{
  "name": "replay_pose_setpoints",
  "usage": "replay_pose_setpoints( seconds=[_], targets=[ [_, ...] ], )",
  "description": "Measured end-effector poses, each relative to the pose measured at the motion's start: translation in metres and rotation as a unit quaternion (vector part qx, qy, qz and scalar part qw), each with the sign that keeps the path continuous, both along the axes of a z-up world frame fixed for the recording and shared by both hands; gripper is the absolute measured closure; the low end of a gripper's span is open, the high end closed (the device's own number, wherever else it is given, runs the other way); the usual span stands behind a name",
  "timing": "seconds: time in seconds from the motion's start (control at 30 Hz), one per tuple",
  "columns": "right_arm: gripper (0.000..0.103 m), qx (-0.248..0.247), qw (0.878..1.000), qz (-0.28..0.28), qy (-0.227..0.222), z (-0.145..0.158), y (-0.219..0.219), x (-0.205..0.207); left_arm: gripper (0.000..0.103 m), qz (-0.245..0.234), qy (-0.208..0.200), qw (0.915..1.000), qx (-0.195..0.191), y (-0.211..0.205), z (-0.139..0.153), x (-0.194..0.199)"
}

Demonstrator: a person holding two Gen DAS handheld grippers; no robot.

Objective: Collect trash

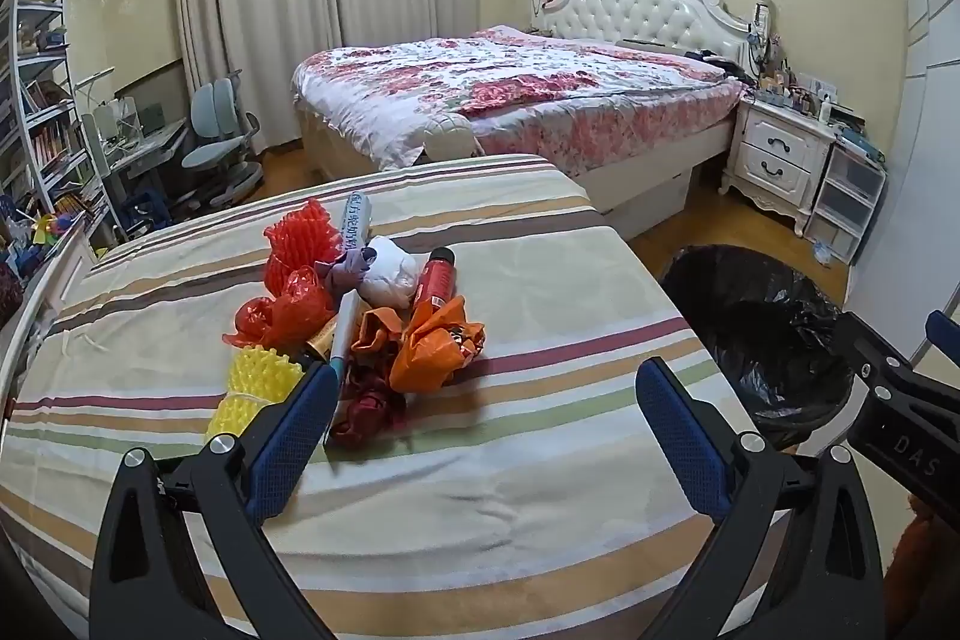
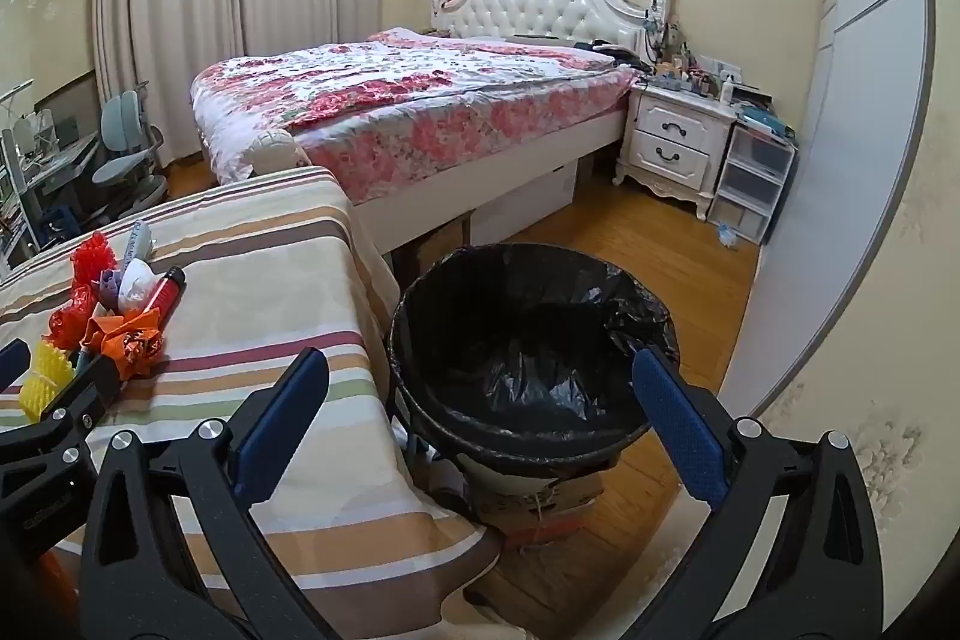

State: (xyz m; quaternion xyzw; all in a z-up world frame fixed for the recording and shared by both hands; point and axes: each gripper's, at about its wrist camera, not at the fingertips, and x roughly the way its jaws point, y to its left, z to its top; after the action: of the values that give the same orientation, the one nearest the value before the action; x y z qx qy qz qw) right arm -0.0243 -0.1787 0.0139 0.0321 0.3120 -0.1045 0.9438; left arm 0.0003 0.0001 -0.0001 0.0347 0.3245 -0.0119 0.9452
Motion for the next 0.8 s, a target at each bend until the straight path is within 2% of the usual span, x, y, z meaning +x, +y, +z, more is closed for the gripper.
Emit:
replay_pose_setpoints(
  seconds=[0.8],
  targets=[
    [0.004, 0.001, 1.0, -0.001, 0.001, -0.0025, -0.0049, -0.0025, 0.006, -0.002, 0.0, 1.0, -0.003, -0.0017, -0.005, -0.0006]
  ],
)
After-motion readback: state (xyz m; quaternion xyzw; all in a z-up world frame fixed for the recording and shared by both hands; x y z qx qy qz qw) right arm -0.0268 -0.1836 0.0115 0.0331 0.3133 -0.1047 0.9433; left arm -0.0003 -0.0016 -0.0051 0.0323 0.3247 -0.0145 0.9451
